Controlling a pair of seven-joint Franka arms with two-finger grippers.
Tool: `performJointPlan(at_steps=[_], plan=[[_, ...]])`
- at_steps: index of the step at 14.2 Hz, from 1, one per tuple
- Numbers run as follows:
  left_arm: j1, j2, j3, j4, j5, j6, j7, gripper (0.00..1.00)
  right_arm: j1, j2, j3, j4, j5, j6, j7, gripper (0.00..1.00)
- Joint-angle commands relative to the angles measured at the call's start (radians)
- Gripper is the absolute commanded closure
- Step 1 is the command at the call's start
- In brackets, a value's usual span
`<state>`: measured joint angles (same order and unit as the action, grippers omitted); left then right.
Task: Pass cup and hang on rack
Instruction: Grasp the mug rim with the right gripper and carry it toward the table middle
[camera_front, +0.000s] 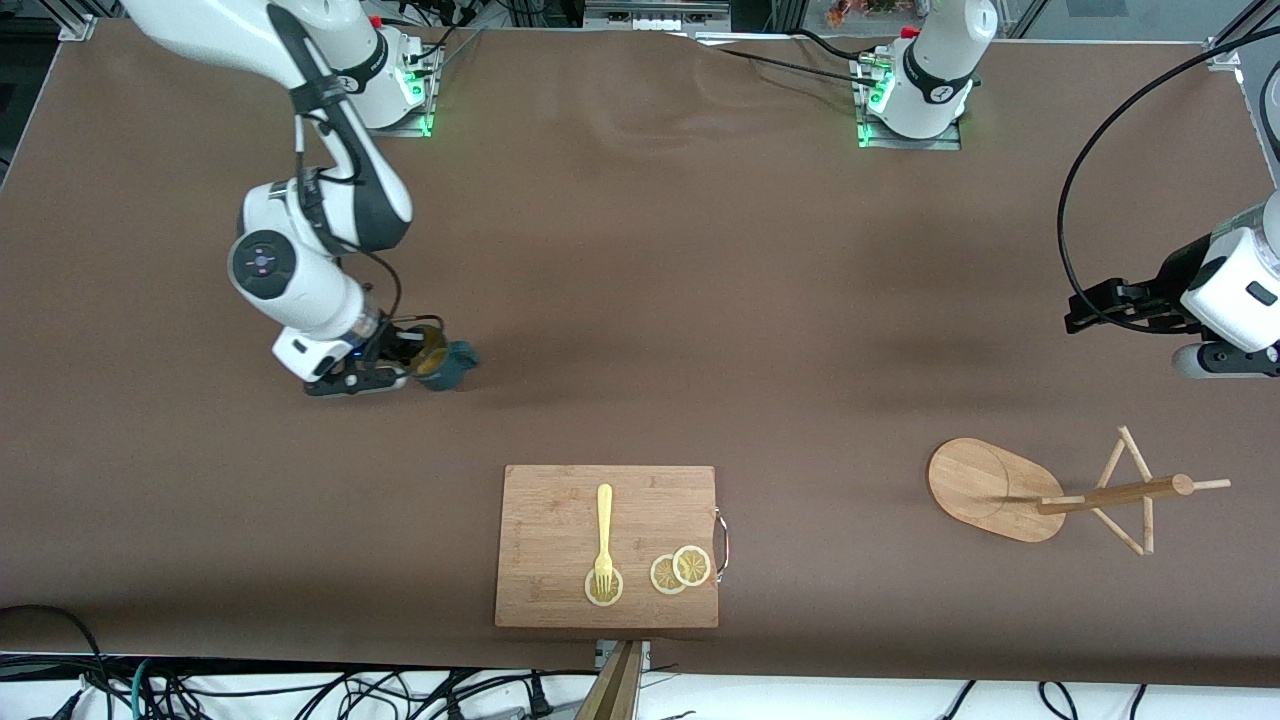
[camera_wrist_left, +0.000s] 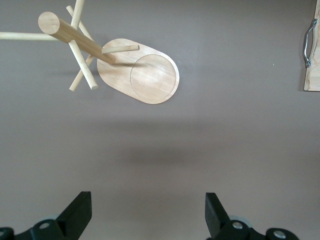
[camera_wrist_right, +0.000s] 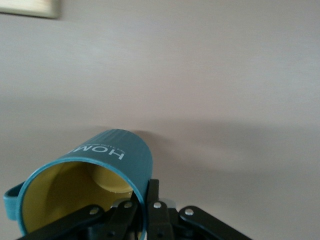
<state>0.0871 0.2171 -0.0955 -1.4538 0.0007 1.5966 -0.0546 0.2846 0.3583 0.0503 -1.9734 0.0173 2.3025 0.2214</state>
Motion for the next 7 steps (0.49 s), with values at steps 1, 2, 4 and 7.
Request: performJointPlan(at_steps=[1,2,4,7], plan=[[-0.003,0.016,0.002,0.035,-0.016,-0.014,0.007,0.00,0.102,0.092,-0.006,0.204,-0.003,-0.135,0.154,1.00],[0.000,0.016,0.003,0.035,-0.014,-0.012,0.007,0.00,0.134,0.122,-0.006,0.270,-0.002,-0.179,0.208,1.00],[0.003,0.016,0.003,0.035,-0.016,-0.014,0.007,0.00,0.211,0.192,-0.006,0.391,0.000,-0.247,0.335,1.00],[0.002,0.018,0.003,0.035,-0.016,-0.012,0.007,0.00,0.330,0.296,-0.006,0.563,0.007,-0.301,0.510,1.00]])
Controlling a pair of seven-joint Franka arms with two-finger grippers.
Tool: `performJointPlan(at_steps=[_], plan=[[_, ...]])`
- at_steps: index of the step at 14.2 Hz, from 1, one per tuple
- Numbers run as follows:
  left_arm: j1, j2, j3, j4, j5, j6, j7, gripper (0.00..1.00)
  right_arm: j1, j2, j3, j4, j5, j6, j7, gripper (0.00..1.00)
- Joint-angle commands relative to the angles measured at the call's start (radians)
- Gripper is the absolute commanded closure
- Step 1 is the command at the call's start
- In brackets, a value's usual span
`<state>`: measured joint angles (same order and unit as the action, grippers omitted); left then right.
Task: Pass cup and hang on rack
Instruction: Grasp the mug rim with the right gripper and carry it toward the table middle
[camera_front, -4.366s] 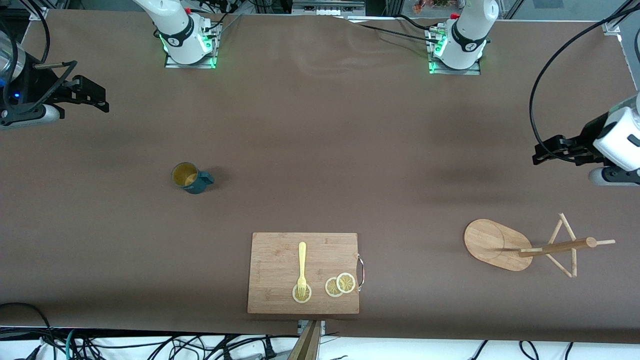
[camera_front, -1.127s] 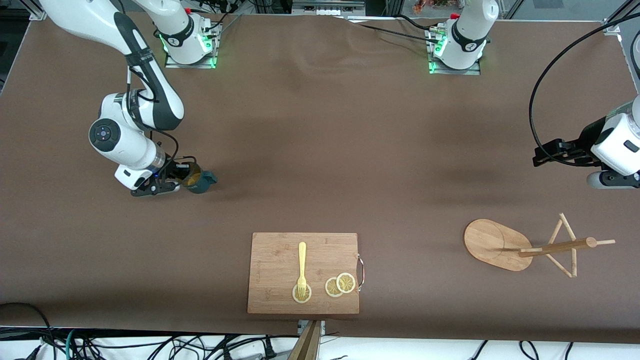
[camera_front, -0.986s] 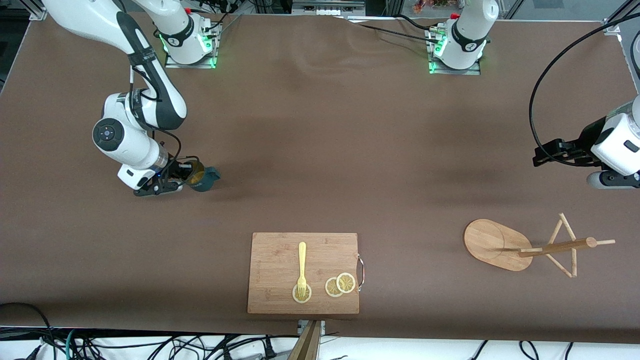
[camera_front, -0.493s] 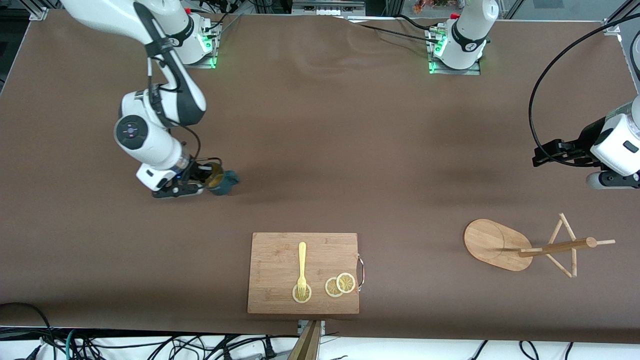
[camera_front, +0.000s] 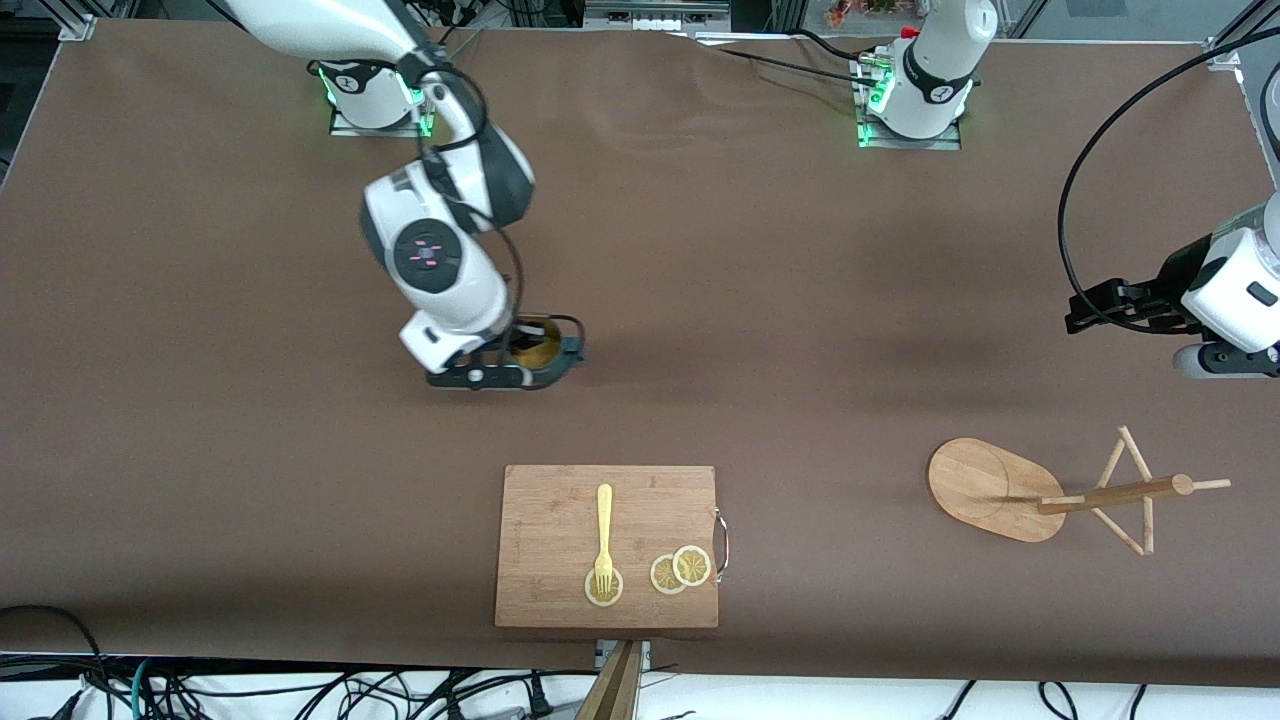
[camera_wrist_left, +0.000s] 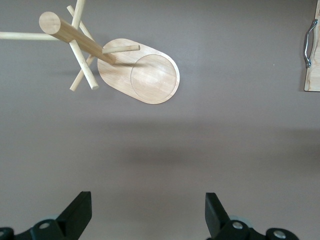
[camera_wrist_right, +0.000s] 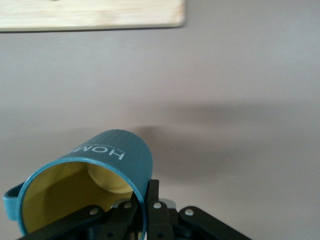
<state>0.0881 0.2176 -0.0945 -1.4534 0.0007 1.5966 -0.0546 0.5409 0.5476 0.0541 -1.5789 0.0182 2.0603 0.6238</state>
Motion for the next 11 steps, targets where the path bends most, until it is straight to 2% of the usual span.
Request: performJointPlan(at_steps=[1,3,6,11], plan=[[-0.001,0.017,0.002,0.034,-0.014,-0.013,0.007,0.00,0.103,0.141,-0.008,0.206,0.022,-0.057,0.132,1.00],[-0.001,0.016,0.001,0.034,-0.016,-0.015,0.007,0.00,0.169,0.196,-0.010,0.276,0.068,-0.045,0.186,1.00],[-0.005,0.025,0.001,0.028,-0.016,-0.033,0.009,0.00,0.281,0.267,-0.013,0.355,0.066,-0.002,0.333,1.00],[-0.010,0.032,-0.007,0.016,-0.048,-0.084,0.039,0.00,0.375,0.308,-0.020,0.365,0.040,0.067,0.418,1.00]])
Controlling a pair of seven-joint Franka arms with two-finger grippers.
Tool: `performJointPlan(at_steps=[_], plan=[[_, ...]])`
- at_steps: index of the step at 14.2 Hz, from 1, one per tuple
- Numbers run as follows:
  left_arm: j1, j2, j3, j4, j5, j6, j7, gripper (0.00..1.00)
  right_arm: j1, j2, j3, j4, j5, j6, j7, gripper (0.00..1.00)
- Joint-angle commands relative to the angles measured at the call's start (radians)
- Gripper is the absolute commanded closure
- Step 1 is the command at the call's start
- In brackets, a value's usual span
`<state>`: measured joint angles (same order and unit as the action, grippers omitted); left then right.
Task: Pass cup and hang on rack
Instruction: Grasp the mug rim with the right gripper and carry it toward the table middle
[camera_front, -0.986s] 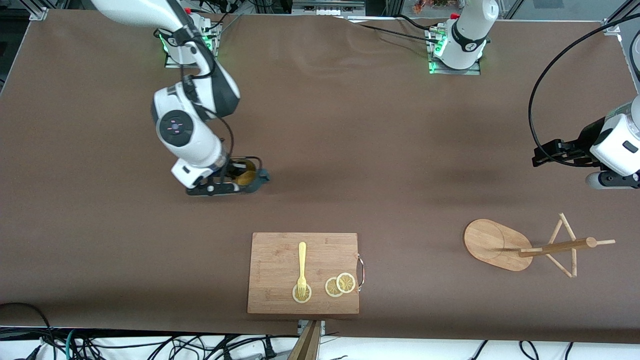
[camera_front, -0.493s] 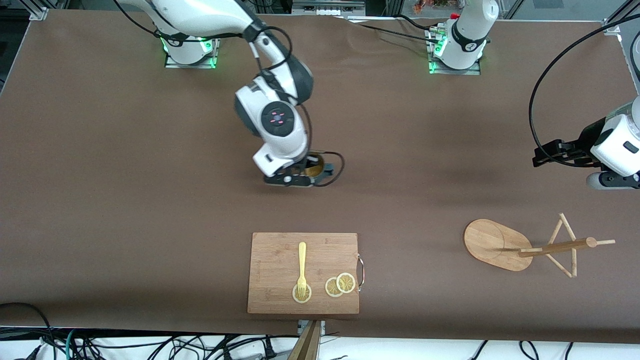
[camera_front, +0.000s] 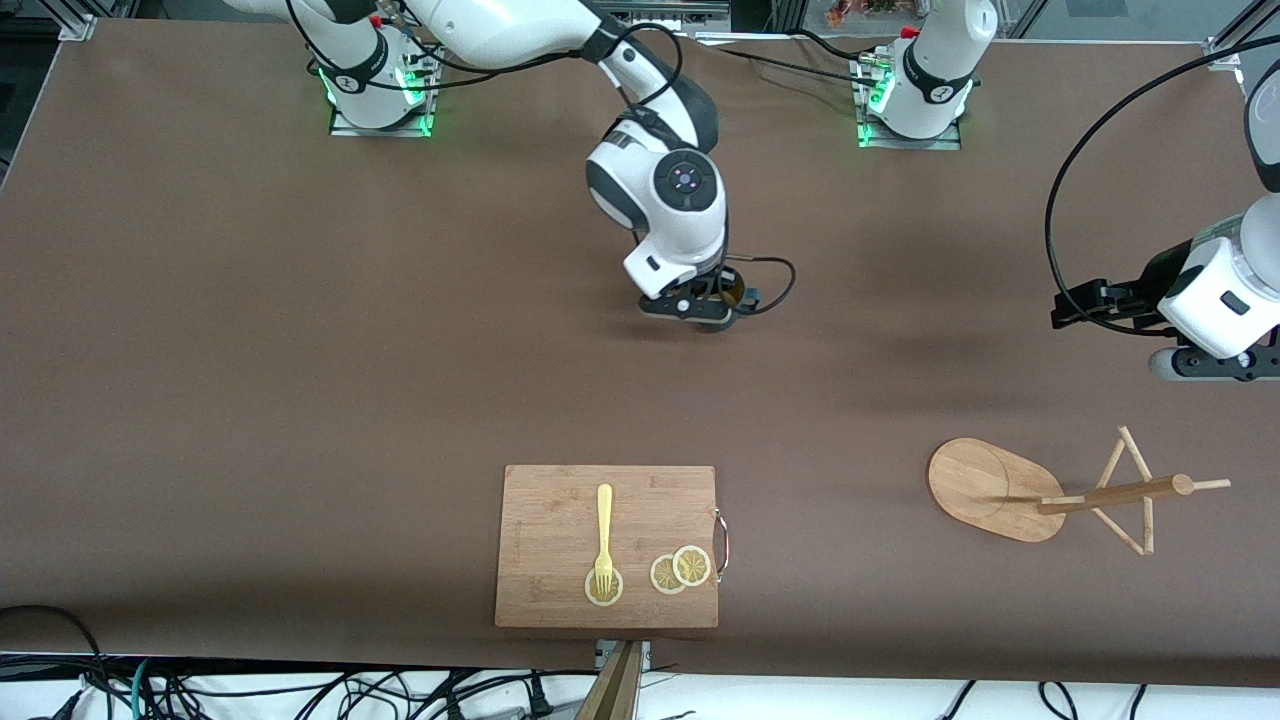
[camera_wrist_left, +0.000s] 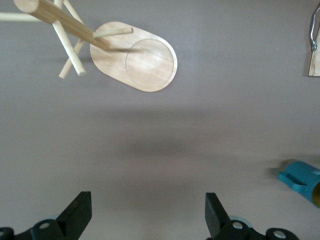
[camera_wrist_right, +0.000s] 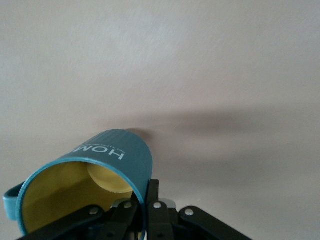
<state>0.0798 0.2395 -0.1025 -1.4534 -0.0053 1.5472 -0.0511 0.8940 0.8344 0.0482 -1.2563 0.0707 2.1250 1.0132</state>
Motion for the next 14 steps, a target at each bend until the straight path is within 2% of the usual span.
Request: performJointPlan(at_steps=[1,5,8,11,12,14], plan=[[0.008,0.014,0.003,0.016,-0.070,-0.045,0.090,0.00,0.034,0.026,-0.016,0.043,-0.023,0.013,0.048,1.00],[0.017,0.017,0.003,-0.004,-0.090,-0.047,0.423,0.00,0.068,0.045,-0.016,0.043,-0.052,0.044,0.071,0.99],[0.041,-0.002,0.003,-0.086,-0.185,-0.044,0.593,0.00,0.088,0.063,-0.030,0.043,-0.065,0.065,0.074,0.97],[0.044,-0.017,0.003,-0.169,-0.208,-0.013,0.795,0.00,0.103,0.075,-0.045,0.043,-0.066,0.075,0.073,0.93],[0.044,-0.020,0.003,-0.206,-0.234,0.005,0.856,0.00,0.103,0.075,-0.047,0.043,-0.065,0.075,0.073,0.89],[0.046,-0.040,0.003,-0.287,-0.306,0.054,1.005,0.00,0.100,0.068,-0.048,0.043,-0.063,0.070,0.071,0.54]])
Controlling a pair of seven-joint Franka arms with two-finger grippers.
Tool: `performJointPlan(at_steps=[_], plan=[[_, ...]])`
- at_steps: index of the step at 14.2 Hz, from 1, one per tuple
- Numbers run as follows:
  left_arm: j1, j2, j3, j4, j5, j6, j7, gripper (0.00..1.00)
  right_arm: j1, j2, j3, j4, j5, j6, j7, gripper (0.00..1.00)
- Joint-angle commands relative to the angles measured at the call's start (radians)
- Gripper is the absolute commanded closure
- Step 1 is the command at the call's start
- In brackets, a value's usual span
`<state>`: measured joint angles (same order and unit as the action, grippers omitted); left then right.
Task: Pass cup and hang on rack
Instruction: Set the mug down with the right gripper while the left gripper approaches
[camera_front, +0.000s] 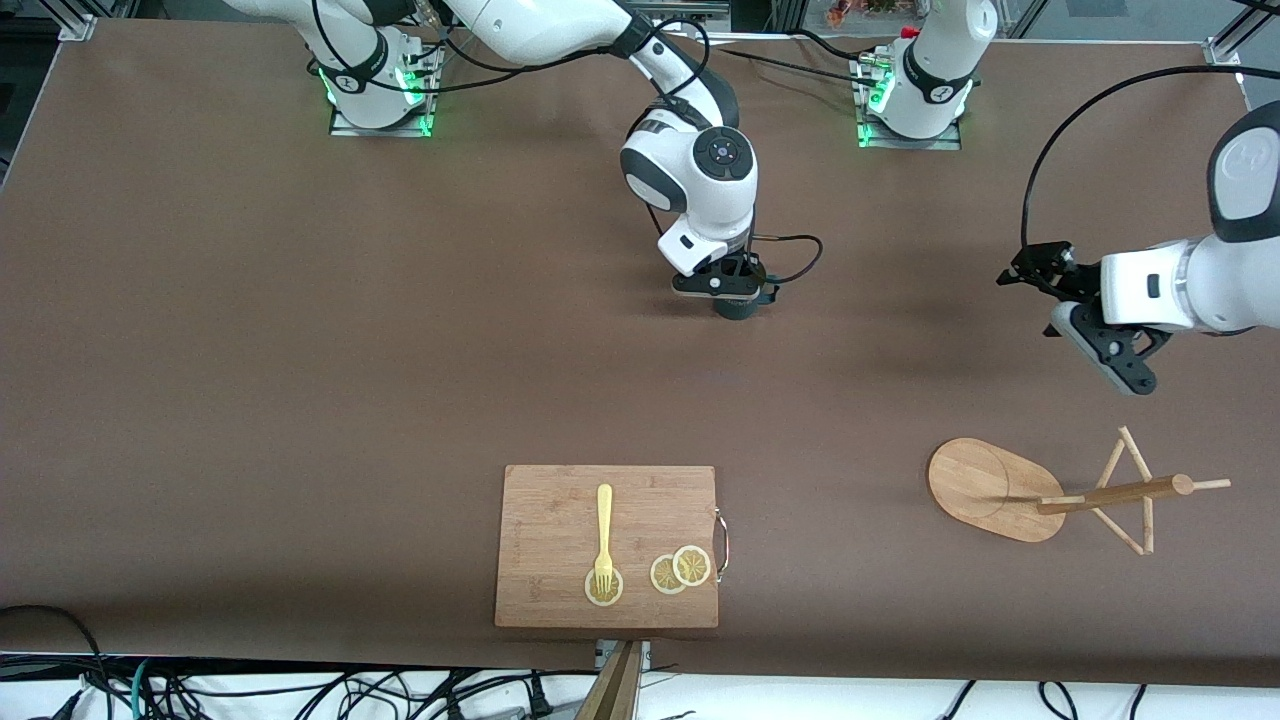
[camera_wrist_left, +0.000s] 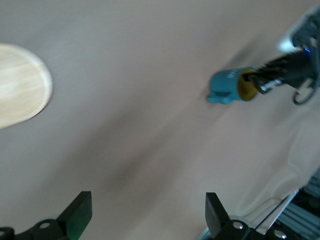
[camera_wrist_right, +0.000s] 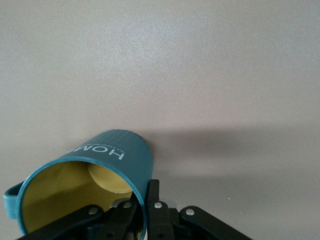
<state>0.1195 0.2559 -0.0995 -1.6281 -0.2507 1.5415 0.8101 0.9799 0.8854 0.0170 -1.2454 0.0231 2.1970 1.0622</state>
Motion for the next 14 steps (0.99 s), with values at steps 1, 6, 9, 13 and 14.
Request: performJointPlan(at_steps=[1,6,9,13,14], plan=[[0.006,-0.075,0.000,-0.159,-0.076,0.095,0.196,0.00,0.011,0.012,-0.020,0.034,-0.011,-0.006,0.021,0.47],[0.003,-0.087,-0.011,-0.340,-0.247,0.265,0.576,0.00,-0.013,-0.043,-0.026,0.105,-0.006,-0.179,0.016,0.00],[0.003,-0.079,-0.046,-0.475,-0.404,0.411,0.774,0.00,-0.065,-0.130,-0.023,0.109,-0.011,-0.252,-0.049,0.00],[0.002,-0.052,-0.120,-0.567,-0.544,0.575,0.995,0.00,-0.131,-0.249,-0.107,0.087,-0.005,-0.384,-0.119,0.00],[0.000,-0.043,-0.137,-0.591,-0.591,0.613,1.058,0.00,-0.147,-0.275,-0.133,0.084,-0.005,-0.401,-0.136,0.00]])
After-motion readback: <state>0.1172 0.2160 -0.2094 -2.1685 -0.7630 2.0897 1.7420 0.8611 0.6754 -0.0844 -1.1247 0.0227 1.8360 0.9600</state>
